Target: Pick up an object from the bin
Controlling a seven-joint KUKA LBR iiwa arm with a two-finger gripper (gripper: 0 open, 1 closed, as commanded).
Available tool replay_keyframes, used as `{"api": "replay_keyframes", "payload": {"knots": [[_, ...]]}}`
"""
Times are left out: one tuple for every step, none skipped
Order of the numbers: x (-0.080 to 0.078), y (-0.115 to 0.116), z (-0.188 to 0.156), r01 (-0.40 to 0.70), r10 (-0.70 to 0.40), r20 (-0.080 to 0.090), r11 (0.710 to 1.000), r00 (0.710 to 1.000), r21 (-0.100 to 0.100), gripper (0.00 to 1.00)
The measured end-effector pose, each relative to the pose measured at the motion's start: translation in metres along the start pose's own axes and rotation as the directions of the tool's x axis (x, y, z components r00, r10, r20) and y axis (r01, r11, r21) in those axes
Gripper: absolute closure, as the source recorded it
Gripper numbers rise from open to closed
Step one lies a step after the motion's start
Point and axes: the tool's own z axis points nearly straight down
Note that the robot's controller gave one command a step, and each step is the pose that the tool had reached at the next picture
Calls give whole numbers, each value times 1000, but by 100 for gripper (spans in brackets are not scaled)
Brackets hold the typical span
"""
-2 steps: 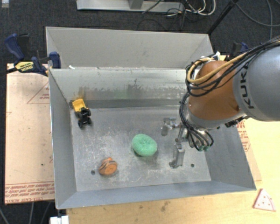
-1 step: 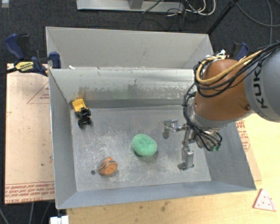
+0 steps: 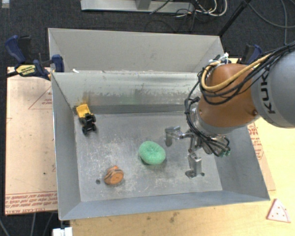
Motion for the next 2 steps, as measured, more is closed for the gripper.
{"api": "replay_keyframes", "payload": {"knots": [[-54, 8, 55, -261, 261, 1, 965, 965, -2, 0], [-71, 11, 80, -254, 254, -7, 967, 967, -3, 0]]}}
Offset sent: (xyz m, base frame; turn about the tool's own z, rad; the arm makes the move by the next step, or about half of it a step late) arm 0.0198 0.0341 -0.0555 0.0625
